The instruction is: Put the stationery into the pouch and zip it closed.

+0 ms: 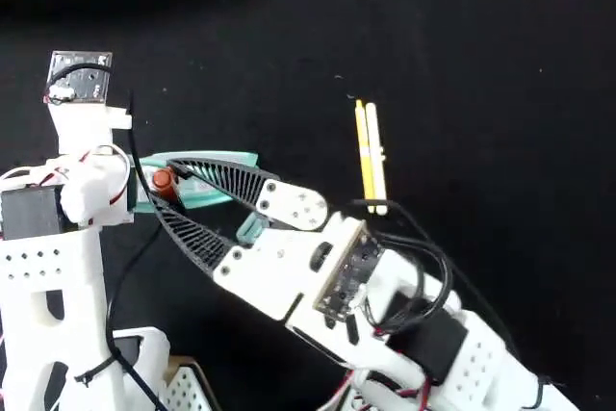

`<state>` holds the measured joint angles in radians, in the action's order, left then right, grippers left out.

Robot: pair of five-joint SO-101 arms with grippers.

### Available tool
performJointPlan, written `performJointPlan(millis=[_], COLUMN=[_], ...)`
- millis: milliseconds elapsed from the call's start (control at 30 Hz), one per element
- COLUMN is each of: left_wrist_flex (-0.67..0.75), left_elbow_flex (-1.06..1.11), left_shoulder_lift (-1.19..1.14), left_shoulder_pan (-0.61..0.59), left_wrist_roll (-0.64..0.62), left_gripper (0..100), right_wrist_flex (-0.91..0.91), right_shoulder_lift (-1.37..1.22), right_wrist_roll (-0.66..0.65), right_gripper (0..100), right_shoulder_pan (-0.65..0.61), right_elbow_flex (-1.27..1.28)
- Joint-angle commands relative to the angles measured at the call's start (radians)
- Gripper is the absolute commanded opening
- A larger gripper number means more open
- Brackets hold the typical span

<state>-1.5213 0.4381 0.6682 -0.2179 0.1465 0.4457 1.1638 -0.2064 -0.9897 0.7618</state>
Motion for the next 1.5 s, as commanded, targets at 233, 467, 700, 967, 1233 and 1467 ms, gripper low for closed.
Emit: performJointPlan(millis=[233, 467, 700, 967, 1233, 1467], left_wrist_flex=[0.002, 0.000, -0.002, -0.002, -0.002, -0.002], left_elbow_flex=[0.054, 0.053, 0.053, 0.054, 0.056, 0.056], left_shoulder_lift=[-0.012, -0.012, -0.012, -0.012, -0.012, -0.012], left_shoulder_pan=[-0.019, -0.019, -0.019, -0.019, -0.019, -0.019], left_wrist_roll=[-0.005, -0.005, -0.005, -0.005, -0.006, -0.005], left_gripper=[3, 3, 3, 3, 3, 3], right_wrist_flex=[-0.089, -0.095, -0.097, -0.087, 0.298, 0.328], right_shoulder_lift=[0.010, 0.004, 0.004, 0.004, 0.004, 0.012], right_wrist_roll=[0.003, 0.003, 0.003, 0.003, 0.011, 0.006], right_gripper=[1.3, 1.3, 1.4, 2.8, 25.9, 17.4], right_shoulder_pan=[-0.011, -0.011, 0.071, 0.087, 0.080, 0.121], right_elbow_flex=[-0.096, -0.042, 0.139, 0.255, 0.076, -0.088])
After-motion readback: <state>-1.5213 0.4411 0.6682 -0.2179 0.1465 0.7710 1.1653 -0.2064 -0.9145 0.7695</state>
